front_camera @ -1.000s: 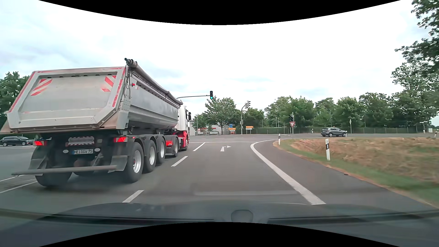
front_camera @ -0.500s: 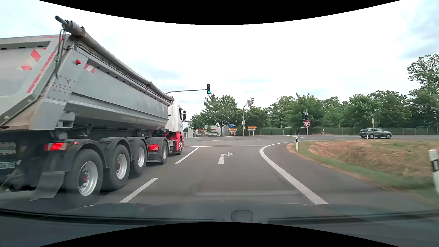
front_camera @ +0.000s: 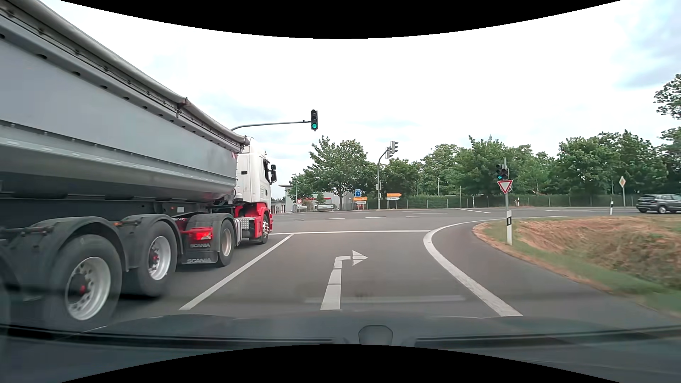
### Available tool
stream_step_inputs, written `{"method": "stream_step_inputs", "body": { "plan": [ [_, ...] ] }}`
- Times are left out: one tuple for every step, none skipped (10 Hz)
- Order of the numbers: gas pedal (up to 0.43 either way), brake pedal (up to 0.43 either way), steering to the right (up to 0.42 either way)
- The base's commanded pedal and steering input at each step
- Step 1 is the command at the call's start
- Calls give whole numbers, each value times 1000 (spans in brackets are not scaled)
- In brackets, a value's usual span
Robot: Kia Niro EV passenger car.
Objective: Follow the waypoints while adhering to traffic rules and regulations
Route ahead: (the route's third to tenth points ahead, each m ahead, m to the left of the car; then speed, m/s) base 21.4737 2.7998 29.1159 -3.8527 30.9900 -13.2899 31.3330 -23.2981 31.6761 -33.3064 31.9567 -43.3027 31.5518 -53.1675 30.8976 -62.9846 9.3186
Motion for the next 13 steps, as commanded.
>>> {"method": "stream_step_inputs", "body": {
  "plan": [
    [39,0,24],
    [39,0,31],
    [39,0,37],
    [39,0,47],
    [39,0,63],
    [39,0,74],
    [39,0,90],
    [39,0,104],
    [39,0,116],
    [47,0,125],
    [47,0,140],
    [47,0,158],
    [59,0,171]
  ]
}}
